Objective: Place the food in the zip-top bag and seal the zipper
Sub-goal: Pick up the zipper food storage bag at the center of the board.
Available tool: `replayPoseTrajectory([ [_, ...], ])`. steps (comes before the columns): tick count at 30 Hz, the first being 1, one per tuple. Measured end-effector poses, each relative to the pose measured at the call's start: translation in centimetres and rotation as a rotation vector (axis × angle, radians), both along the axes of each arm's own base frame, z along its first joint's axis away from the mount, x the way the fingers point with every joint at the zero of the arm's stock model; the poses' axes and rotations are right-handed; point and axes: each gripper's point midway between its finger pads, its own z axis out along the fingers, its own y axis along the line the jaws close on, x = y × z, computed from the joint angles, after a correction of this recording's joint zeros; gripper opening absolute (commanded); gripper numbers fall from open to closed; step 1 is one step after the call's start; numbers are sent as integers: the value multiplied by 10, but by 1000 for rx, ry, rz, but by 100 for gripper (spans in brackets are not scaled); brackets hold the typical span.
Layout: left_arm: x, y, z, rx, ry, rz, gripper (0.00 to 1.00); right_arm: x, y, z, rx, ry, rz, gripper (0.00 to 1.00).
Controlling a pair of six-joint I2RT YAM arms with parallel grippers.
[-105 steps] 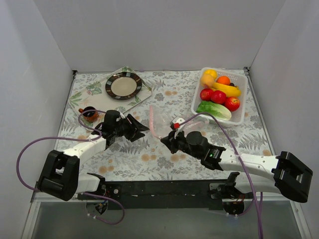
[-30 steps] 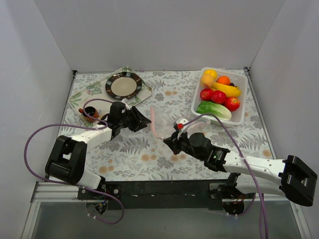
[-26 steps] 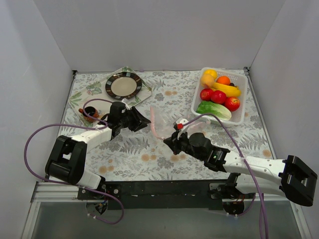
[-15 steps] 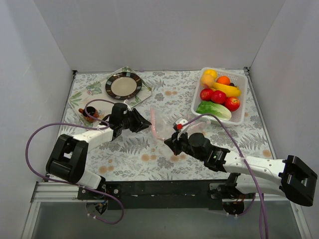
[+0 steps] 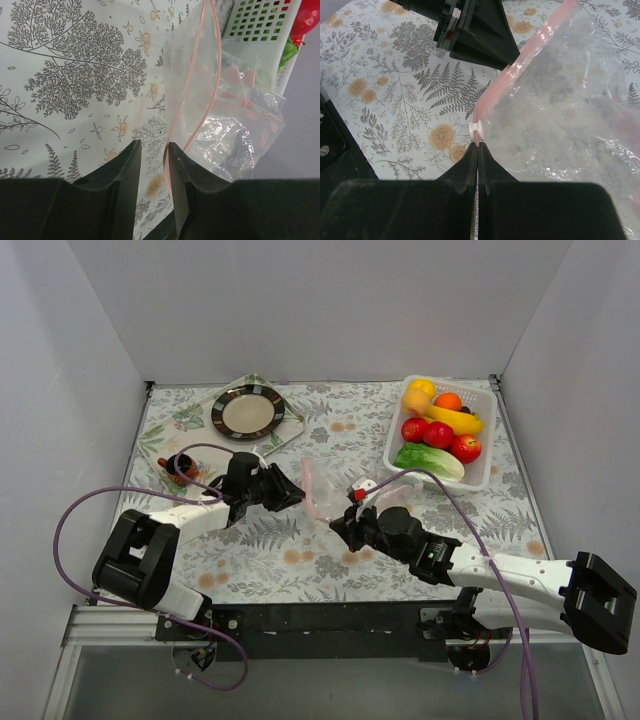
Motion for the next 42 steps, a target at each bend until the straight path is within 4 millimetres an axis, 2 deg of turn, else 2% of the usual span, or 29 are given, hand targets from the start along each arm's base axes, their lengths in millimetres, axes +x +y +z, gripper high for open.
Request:
replayPoseTrajectory([
  [5, -9, -6, -4, -9, 8, -15, 28, 1, 1, 3, 4, 1, -1, 1],
  [8, -17, -14, -3, -29, 10, -31, 24, 1, 3, 8, 10, -2, -1, 1],
  [9, -20, -17, -1, -41, 8, -35, 17, 2, 4, 10, 13, -3, -1, 1],
  [11, -26, -21, 3, -64, 2, -40, 9, 2, 8, 12, 14, -2, 1, 1],
  [12, -29, -22, 5, -74, -4, -39, 1, 2, 9, 12, 13, 0, 4, 3],
  [13, -32, -21, 8, -79, -13, -40, 0, 1, 11, 11, 10, 3, 7, 19],
  [15, -32, -18, 21, -86, -55, -28, 0, 0, 14, 9, 5, 12, 10, 38],
  [16, -30, -18, 28, -85, -82, -26, 0, 0, 15, 9, 0, 17, 11, 53],
  [19, -20, -15, 55, -58, -179, -24, 0, 0, 15, 13, -29, 34, 5, 70],
  [21, -9, -11, 77, -2, -255, -25, 0, 4, 18, 34, -32, 44, -16, 74],
  [24, 4, -5, 120, 83, -388, -42, 0, 13, 22, 87, -1, 43, -63, 76],
  [26, 8, 0, 153, 131, -473, -56, 0, 23, 25, 141, 59, 18, -113, 76],
  [29, 10, 9, 197, 188, -573, -56, 0, 42, 31, 198, 134, -7, -175, 77],
  [31, 7, 16, 212, 218, -601, -50, 0, 56, 36, 212, 146, -3, -205, 77],
  [34, 0, 26, 208, 264, -577, -49, 0, 81, 48, 201, 110, 39, -242, 77],
  [36, -4, 31, 198, 298, -538, -51, 0, 98, 59, 184, 65, 78, -267, 77],
  [39, -7, 37, 186, 331, -498, -48, 0, 110, 76, 156, 4, 128, -271, 75],
  [42, -10, 43, 177, 360, -464, -37, 0, 115, 89, 139, -41, 170, -266, 63],
])
